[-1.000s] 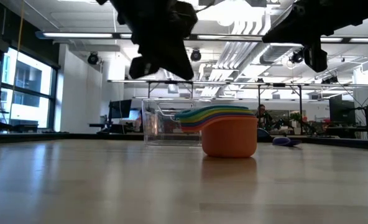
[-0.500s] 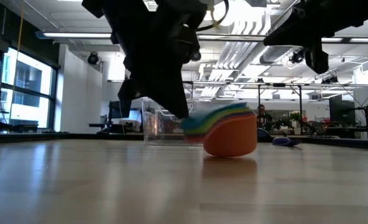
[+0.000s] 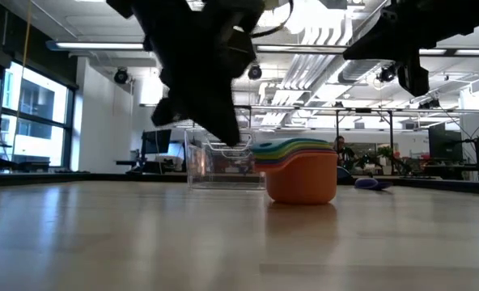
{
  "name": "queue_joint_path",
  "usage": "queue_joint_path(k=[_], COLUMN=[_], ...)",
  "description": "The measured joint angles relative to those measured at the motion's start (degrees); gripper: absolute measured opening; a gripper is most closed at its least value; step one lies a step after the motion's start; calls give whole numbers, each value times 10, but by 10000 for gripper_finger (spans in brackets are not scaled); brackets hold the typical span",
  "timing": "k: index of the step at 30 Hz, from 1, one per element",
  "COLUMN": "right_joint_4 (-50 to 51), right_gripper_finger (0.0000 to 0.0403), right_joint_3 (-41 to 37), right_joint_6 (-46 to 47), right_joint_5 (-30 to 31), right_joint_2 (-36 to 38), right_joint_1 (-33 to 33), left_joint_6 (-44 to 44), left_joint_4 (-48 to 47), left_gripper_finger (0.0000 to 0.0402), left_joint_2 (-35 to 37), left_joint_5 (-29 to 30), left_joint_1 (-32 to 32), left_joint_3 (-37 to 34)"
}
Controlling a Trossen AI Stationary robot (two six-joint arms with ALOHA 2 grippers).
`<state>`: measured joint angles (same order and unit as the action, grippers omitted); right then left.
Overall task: Nest measuring cups in basket
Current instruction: Stack the dark blue measuring cup on top of the light blue measuring cup
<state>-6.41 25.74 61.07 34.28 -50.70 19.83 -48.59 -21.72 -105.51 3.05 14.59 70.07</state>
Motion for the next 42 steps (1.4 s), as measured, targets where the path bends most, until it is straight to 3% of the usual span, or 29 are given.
queue_joint_path(k=[2,5,11,14,18,24,29,35,39,42], right_joint_4=[-10,34,358,506,581,519,392,232,175,149], right_gripper_finger=[0,0,0,1,21,122,203,220,220,220], right_joint_3=[2,44,188,234,231,114,-4,-94,-121,-138], right_joint_6=[25,-9,-33,-46,-86,-89,78,271,360,399], right_joint_5=[8,11,1,-28,-79,-219,-262,-194,-125,-111], right_joint_2=[0,-1,-19,-34,-43,-44,-44,-44,-44,-46], right_joint_1=[-7,-30,-133,-206,-290,-355,-365,-355,-356,-366], left_joint_6=[14,46,133,171,177,168,158,152,149,147], left_joint_4=[-7,-41,-46,-16,6,-5,-5,-3,-3,-3], left_gripper_finger=[0,0,0,0,0,0,0,0,0,0], left_joint_2=[24,84,226,280,321,331,325,325,325,326], left_joint_5=[4,39,109,113,113,116,129,146,146,146], left_joint_1=[0,-4,-38,-49,-49,-27,-18,-19,-23,-26], left_joint_3=[0,1,1,1,1,1,1,1,1,1])
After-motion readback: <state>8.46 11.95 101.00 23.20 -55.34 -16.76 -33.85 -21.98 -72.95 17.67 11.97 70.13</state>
